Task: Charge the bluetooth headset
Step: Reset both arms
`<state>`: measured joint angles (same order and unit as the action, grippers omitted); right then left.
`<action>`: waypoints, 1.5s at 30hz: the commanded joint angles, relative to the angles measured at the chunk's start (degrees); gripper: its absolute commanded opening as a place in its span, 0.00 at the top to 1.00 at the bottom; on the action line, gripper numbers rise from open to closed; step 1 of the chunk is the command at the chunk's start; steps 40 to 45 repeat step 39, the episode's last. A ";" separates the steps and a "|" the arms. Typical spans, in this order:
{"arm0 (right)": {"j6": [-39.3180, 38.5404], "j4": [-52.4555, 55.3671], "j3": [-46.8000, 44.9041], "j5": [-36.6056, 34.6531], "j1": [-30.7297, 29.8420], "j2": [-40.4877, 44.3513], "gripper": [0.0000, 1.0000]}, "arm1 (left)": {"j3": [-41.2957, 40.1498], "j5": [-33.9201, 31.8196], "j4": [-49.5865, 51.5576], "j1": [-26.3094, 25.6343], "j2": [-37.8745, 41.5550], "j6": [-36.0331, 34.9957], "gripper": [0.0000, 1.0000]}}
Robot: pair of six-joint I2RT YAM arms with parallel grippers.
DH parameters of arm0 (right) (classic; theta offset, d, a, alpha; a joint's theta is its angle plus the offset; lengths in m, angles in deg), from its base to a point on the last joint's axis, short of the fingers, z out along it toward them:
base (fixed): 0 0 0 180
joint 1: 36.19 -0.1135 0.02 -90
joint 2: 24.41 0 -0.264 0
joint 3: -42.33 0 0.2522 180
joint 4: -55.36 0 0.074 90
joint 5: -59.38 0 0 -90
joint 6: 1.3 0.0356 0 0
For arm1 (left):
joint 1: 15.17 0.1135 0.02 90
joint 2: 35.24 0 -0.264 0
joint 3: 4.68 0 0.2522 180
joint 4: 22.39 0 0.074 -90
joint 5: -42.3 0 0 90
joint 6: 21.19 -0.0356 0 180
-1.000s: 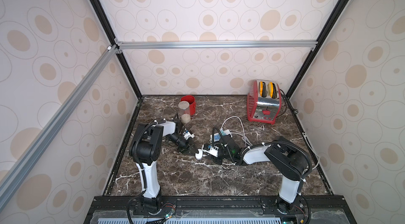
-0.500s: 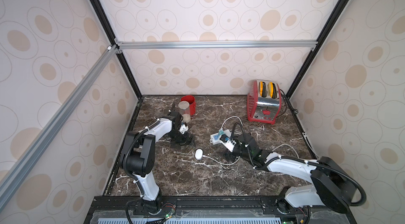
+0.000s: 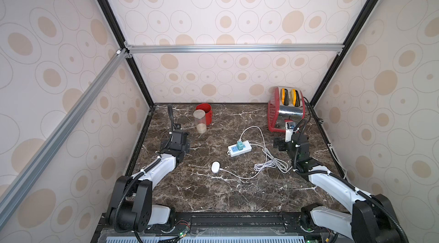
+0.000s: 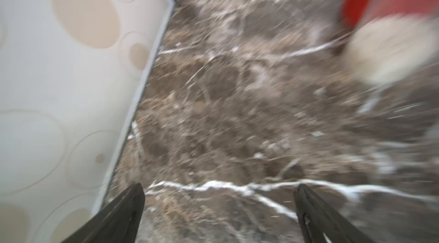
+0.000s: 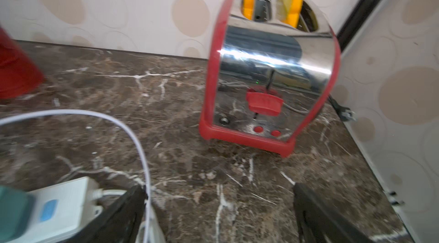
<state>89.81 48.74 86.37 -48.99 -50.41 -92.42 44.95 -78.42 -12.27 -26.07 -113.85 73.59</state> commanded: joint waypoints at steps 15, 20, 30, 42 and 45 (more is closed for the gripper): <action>-2.17 -31.25 -8.36 -0.76 6.97 -21.08 0.00 | -10.66 17.08 -42.75 11.26 -9.34 -1.52 0.01; -1.33 -28.51 -7.44 0.84 7.93 -20.53 0.00 | -10.94 17.02 -43.29 11.34 -9.54 -1.53 0.01; -1.10 -27.96 -7.27 1.23 8.17 -20.50 0.00 | -11.36 17.01 -43.77 11.34 -9.35 -1.61 0.01; -1.10 -27.96 -7.29 1.22 8.22 -20.43 0.00 | -11.22 17.01 -43.70 11.27 -9.55 -1.61 0.01; -1.10 -27.96 -7.29 1.22 8.22 -20.43 0.00 | -11.22 17.01 -43.70 11.27 -9.55 -1.61 0.01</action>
